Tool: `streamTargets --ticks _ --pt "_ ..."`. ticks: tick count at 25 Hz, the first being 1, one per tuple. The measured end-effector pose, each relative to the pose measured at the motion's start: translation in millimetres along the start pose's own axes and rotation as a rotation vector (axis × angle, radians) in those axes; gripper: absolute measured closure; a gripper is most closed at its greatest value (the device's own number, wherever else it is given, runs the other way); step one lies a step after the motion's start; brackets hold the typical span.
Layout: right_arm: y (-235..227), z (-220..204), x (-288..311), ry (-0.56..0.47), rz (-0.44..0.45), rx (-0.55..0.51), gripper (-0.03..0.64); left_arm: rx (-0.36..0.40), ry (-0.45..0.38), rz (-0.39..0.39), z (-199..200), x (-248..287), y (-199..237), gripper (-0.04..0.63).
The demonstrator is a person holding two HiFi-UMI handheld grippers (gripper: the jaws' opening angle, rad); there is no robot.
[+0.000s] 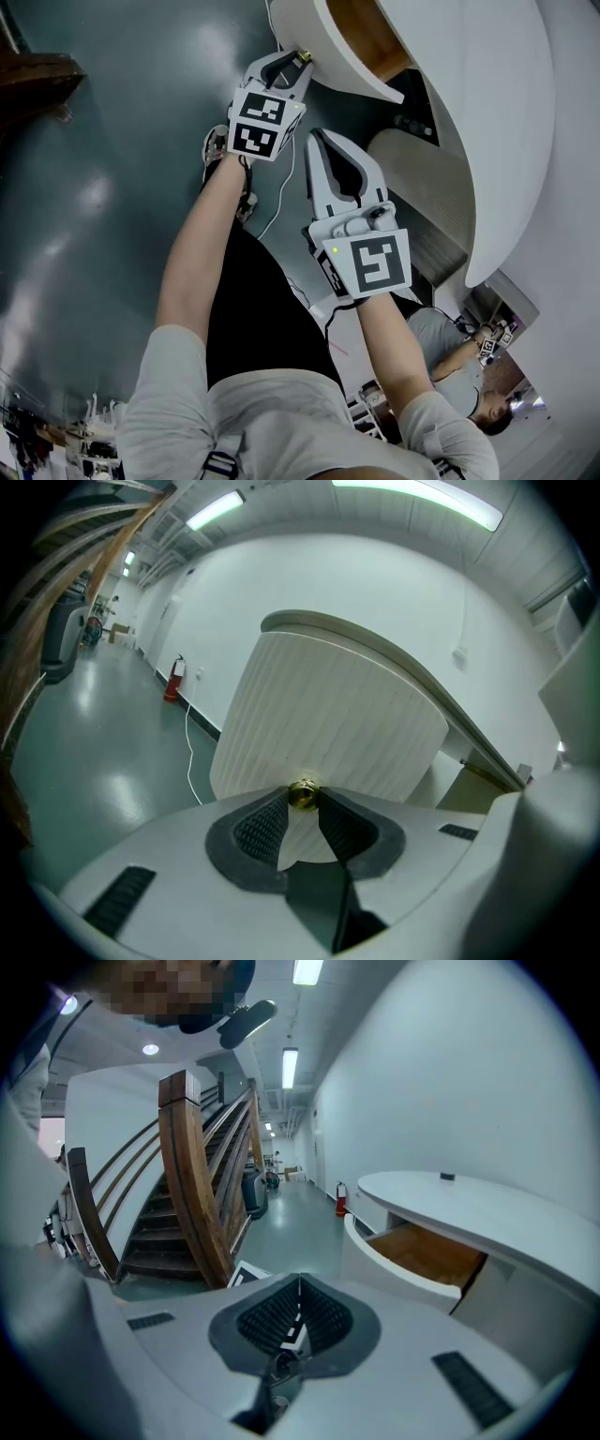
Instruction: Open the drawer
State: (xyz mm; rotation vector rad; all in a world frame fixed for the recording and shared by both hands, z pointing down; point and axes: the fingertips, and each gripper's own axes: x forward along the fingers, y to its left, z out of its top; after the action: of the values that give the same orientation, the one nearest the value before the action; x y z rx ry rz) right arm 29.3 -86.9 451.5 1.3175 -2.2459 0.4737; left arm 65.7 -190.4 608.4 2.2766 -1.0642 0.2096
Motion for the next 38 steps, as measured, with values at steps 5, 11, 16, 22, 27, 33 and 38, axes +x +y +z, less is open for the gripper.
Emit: streamTargets --ticks 5,11,16,22,27,33,38 --pt "17 -2 2 -0.003 0.019 -0.013 0.603 -0.005 -0.006 0.007 -8 -17 5 0.491" --pt "29 -5 0 0.001 0.029 -0.034 0.603 -0.024 -0.019 0.024 -13 -33 9 0.491" --pt "39 -14 -5 0.015 0.037 -0.031 0.603 -0.048 -0.028 0.046 -23 -47 11 0.491" --pt "47 -19 -1 0.018 0.048 -0.025 0.603 -0.051 -0.035 0.053 -27 -56 18 0.491" --pt "58 -26 -3 0.027 0.067 -0.035 0.603 -0.053 -0.041 0.057 -32 -61 18 0.491" --pt "57 -25 -7 0.022 0.060 -0.025 0.603 -0.065 -0.046 0.063 -31 -69 20 0.492" --pt "61 -22 -15 0.007 0.059 -0.014 0.603 -0.068 -0.033 0.078 -35 -77 20 0.492"
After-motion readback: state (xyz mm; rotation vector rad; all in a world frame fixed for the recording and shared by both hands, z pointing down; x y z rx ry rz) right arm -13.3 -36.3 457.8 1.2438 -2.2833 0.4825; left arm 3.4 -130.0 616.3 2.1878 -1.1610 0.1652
